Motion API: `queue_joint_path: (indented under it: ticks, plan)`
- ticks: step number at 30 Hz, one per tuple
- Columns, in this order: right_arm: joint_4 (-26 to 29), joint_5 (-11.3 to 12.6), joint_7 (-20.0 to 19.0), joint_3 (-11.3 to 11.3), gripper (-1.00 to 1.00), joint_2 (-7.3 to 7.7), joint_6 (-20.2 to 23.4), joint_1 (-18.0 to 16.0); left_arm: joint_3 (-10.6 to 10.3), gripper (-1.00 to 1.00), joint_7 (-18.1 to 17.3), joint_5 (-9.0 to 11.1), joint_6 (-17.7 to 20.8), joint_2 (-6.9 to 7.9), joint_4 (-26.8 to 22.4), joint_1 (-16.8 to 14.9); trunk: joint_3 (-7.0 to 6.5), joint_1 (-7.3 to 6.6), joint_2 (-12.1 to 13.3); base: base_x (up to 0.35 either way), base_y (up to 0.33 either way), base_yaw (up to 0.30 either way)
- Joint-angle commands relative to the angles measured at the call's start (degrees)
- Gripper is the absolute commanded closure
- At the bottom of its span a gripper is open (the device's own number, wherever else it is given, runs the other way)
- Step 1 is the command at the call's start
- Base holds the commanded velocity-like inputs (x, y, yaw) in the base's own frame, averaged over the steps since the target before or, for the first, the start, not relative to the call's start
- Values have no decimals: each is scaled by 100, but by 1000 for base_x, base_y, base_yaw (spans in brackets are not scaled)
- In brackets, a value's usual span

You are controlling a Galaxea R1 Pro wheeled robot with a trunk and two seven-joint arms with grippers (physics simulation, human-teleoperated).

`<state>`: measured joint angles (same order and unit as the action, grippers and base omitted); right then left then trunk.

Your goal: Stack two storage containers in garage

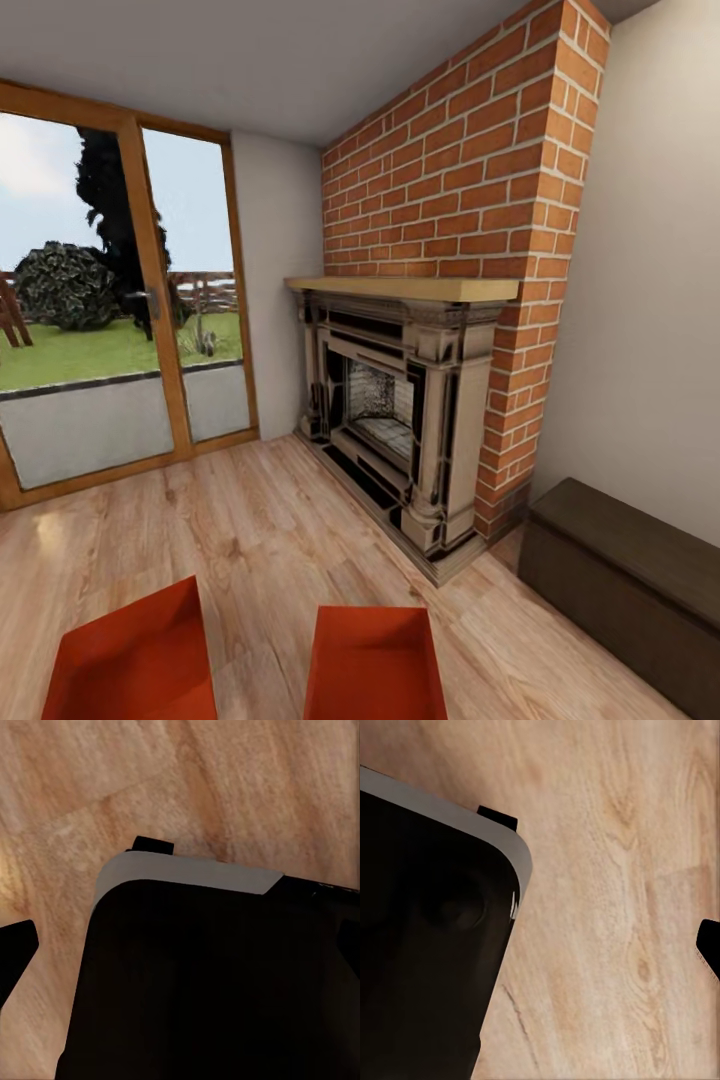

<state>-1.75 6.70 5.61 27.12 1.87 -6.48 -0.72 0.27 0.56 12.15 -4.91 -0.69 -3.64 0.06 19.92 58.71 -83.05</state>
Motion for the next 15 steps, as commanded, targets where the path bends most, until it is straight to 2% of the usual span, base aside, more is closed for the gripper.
queue_joint_path:
  ticks: [1, 10, 15]
  plan:
    - [-18, 59, 2, 49, -100, -3, -38, -7, -1, -100, 6, 32, -10, -1, -5, 1, 6, 2, -3, 87, 0, 0]
    - [-18, 59, 2, 54, -100, -11, -30, -7, 6, -100, 6, 32, -10, -1, -5, 1, 6, 2, -3, 39, 0, 0]
    - [-18, 59, 2, 54, -100, -12, -29, -7, 0, -100, 6, 35, -3, -1, -4, 2, 6, 2, -3, 238, 0, 0]
